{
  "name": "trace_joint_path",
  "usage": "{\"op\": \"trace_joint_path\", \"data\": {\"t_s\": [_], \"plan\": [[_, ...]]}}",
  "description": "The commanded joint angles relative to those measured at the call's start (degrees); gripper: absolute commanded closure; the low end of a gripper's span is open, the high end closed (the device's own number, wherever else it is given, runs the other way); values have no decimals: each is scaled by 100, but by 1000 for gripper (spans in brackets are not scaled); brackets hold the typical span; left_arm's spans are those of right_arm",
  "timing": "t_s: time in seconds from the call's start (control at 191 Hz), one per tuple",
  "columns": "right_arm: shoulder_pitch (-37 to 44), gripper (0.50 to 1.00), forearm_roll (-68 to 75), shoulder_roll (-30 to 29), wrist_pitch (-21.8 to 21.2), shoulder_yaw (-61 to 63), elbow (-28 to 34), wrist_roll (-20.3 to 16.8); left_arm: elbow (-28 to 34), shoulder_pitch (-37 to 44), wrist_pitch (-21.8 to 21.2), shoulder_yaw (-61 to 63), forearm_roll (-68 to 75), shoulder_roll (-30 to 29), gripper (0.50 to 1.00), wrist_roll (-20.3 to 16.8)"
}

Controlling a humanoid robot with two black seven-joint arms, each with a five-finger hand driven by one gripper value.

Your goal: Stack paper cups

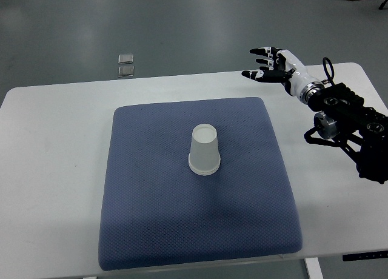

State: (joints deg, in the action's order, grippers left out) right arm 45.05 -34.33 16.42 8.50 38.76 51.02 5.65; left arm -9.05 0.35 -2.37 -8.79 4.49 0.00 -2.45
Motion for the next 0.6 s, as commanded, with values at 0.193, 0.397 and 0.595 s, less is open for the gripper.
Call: {"op": "trace_joint_path", "data": {"t_s": [0.193, 0.397, 0.595], "plan": [[-198, 603, 593, -359, 46, 659, -4, -152, 0, 0, 0, 0, 0, 0, 500, -1], [-321, 603, 813, -517, 81, 949, -39, -152, 0, 0, 0, 0, 0, 0, 500, -1], [-392, 603, 813, -939, 336, 1178, -189, -82, 9, 0, 0, 0, 0, 0, 500, -1]]}}
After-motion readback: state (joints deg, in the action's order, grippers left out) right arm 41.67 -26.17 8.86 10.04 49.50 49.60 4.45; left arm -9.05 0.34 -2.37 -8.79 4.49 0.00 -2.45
